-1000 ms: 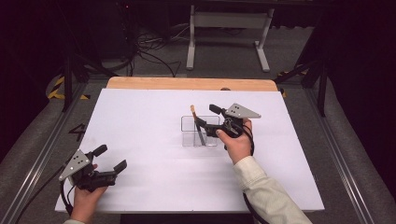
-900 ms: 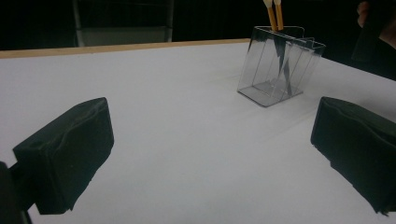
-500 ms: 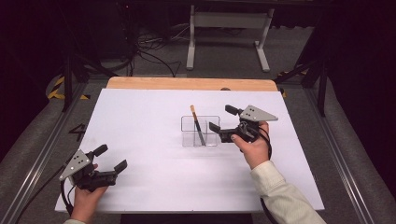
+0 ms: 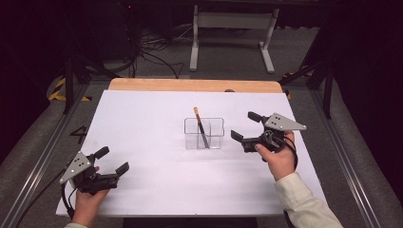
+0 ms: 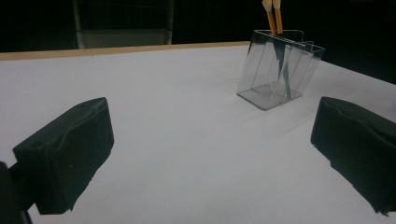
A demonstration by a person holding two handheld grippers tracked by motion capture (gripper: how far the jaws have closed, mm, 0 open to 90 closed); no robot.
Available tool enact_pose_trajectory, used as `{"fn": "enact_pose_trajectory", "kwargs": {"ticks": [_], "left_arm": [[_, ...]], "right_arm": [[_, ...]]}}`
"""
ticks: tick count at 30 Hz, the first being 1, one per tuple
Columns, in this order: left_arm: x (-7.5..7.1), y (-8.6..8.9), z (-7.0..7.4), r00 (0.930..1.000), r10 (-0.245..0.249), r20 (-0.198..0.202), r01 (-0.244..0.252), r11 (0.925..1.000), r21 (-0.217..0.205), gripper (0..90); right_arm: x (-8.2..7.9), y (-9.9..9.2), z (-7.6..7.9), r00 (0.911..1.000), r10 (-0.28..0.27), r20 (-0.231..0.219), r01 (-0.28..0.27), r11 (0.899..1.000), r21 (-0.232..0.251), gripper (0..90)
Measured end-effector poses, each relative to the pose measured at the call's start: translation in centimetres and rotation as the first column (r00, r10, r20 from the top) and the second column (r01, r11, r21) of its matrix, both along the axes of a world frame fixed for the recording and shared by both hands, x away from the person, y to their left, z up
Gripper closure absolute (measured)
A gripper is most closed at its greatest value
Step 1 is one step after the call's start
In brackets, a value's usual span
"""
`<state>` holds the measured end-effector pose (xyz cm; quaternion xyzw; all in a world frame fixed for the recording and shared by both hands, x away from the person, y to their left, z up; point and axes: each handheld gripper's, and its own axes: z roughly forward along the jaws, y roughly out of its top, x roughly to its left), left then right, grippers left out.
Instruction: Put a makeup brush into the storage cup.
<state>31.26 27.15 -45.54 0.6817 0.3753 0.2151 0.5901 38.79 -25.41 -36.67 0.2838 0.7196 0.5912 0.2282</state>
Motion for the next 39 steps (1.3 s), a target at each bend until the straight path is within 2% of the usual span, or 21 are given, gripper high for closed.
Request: {"fn": "enact_pose_trajectory", "kwargs": {"ticks": [3, 7, 17, 24, 28, 39], "left_arm": [[0.0, 0.1, 0.0, 0.9999, 0.011, -0.001, -0.011, 0.9999, -0.013, 0.3], [0.0, 0.0, 0.0, 1.0000, 0.005, 0.001, -0.005, 1.0000, -0.007, 0.3], [0.0, 0.0, 0.1, 0.9999, 0.010, 0.003, -0.010, 0.9999, -0.010, 0.3], [0.0, 0.1, 0.1, 0.9999, 0.006, 0.011, -0.006, 0.9999, -0.013, 0.3], [-0.1, 0.1, 0.2, 0.9997, -0.001, 0.023, 0.001, 0.9998, -0.021, 0.3], [-0.1, 0.0, 0.2, 0.9995, -0.009, 0.030, 0.010, 0.9994, -0.032, 0.3]], "right_arm": [[-0.6, -1.0, -0.3, 0.9999, -0.013, -0.007, 0.013, 1.000, -0.006, 4.3], [-1.2, -2.0, -0.7, 0.9995, -0.028, -0.012, 0.028, 0.999, -0.030, 4.4], [-2.3, -4.3, -2.3, 0.9974, -0.063, -0.034, 0.063, 0.998, -0.013, 3.9], [-2.7, -5.2, -3.4, 0.9959, -0.081, -0.041, 0.081, 0.997, 0.002, 3.9], [-2.9, -5.6, -4.3, 0.9949, -0.091, -0.044, 0.090, 0.996, -0.018, 3.5], [-3.5, -6.5, -6.4, 0.9916, -0.118, -0.053, 0.118, 0.993, -0.011, 3.2]]}}
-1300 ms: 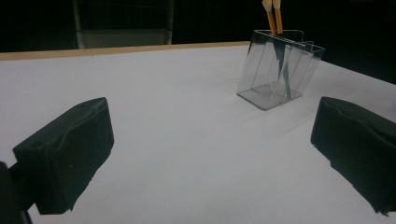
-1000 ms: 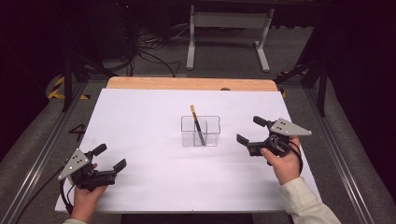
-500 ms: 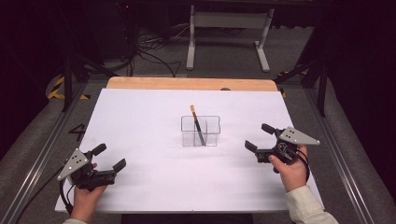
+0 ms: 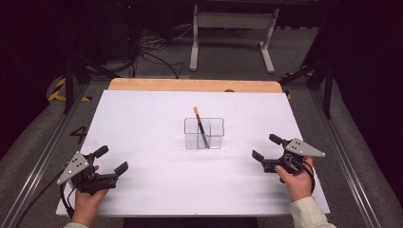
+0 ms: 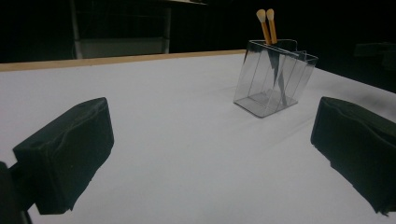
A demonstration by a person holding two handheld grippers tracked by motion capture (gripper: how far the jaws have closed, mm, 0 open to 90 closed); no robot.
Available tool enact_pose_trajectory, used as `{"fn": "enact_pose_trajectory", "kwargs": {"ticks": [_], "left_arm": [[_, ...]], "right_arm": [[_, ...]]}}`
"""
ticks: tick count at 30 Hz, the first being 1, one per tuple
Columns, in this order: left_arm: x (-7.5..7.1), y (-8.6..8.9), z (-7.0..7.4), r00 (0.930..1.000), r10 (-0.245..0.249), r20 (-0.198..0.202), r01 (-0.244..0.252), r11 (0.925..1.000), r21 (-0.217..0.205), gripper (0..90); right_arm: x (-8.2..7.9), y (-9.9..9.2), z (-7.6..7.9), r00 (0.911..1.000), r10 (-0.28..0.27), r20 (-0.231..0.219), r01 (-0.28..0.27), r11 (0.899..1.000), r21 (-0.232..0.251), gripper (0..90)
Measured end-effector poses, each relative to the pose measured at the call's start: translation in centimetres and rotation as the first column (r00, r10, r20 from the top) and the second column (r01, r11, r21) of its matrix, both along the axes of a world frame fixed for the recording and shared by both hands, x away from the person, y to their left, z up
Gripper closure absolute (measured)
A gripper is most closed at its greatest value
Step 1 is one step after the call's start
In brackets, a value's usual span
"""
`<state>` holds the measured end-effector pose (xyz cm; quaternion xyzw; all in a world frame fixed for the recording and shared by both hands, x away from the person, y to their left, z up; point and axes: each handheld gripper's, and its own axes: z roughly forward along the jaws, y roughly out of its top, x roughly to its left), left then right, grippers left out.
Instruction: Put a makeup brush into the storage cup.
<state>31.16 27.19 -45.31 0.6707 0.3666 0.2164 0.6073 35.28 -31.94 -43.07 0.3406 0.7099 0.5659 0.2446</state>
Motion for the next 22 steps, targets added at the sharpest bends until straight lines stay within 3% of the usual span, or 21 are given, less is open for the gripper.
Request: {"fn": "enact_pose_trajectory", "kwargs": {"ticks": [10, 14, 22], "left_arm": [[0.0, 0.0, 0.0, 1.0000, -0.001, 0.004, 0.001, 1.0000, 0.000, 0.3], [0.0, 0.0, 0.0, 1.0000, -0.001, 0.003, 0.001, 1.0000, 0.002, 0.3], [0.1, 0.1, 0.1, 1.0000, -0.001, 0.004, 0.001, 1.0000, 0.004, 0.3]], "right_arm": [[-0.1, -0.4, -0.8, 0.9999, -0.009, -0.005, 0.009, 1.000, 0.001, 3.2], [-0.1, -0.3, -1.5, 0.9996, -0.007, -0.027, 0.007, 1.000, -0.007, 3.2], [-0.2, -0.4, -1.5, 0.9999, -0.008, -0.012, 0.008, 1.000, 0.001, 3.2]]}}
